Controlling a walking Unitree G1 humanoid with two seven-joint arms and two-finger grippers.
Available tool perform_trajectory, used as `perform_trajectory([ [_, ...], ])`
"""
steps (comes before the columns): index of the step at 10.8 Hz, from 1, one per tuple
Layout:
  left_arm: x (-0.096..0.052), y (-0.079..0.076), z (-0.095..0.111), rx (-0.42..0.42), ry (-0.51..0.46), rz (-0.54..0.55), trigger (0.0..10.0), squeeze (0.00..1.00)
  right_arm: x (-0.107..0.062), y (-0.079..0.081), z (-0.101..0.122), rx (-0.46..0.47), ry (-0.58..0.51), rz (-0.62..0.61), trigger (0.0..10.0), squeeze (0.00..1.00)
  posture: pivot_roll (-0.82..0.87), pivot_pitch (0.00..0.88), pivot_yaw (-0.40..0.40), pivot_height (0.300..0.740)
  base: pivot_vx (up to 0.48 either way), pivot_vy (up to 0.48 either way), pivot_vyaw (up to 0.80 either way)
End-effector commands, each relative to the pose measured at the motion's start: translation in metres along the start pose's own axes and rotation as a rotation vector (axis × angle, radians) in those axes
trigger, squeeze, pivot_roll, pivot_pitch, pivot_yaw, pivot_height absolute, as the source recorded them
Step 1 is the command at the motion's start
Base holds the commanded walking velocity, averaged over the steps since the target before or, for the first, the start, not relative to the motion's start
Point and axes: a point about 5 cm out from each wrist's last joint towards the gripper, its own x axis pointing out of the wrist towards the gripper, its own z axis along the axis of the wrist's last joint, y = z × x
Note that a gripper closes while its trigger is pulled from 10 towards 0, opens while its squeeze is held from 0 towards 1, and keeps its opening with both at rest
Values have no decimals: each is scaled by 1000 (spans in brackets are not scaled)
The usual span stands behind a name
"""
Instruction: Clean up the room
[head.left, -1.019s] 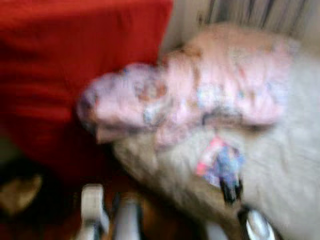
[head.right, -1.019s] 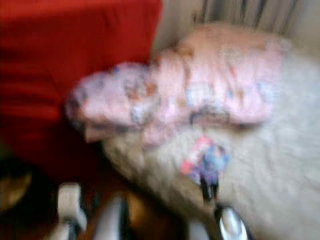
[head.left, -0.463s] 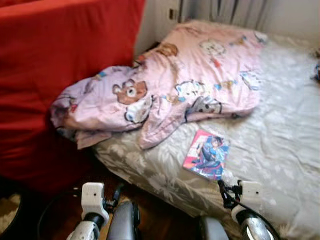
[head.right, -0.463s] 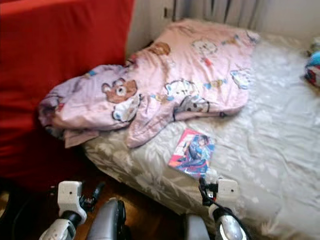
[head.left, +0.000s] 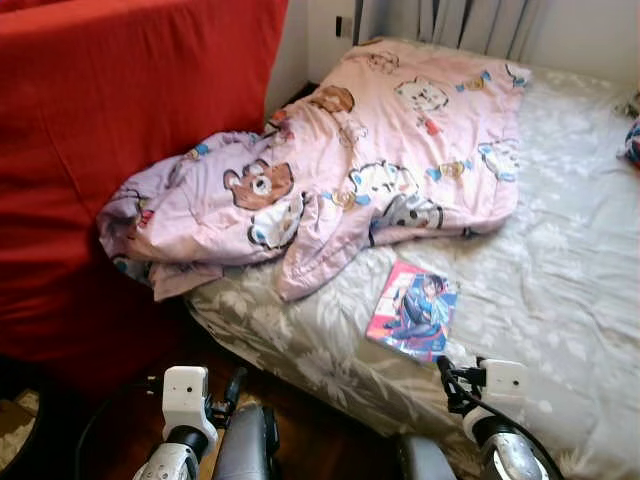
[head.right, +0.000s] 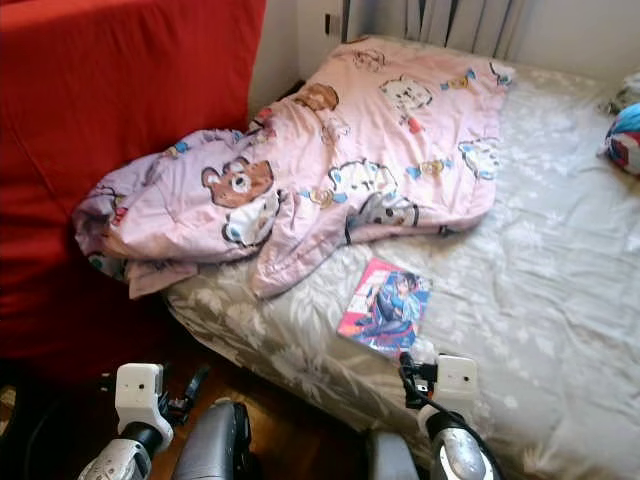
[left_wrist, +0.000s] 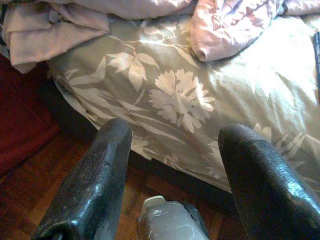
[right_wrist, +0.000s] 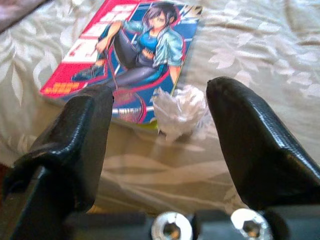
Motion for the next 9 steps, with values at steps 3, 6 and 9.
perform_trajectory([
  [3, -1, 2, 2, 1, -2, 1, 10000, 0, -1, -4, -3, 21, 7, -24, 10000, 0, -3, 159, 0, 620, 355, 0, -690],
  [6, -1, 0, 2, 0, -5, -6, 10000, 0, 0, -4, -3, 15, 9, -18, 10000, 0, -4, 161, -1, 620, 334, 0, 0],
  [9, -1, -2, 3, -1, -11, -12, 10000, 0, 3, 1, -4, 2, 43, 47, 10000, 0, -5, 164, 2, 620, 0, 0, 0],
])
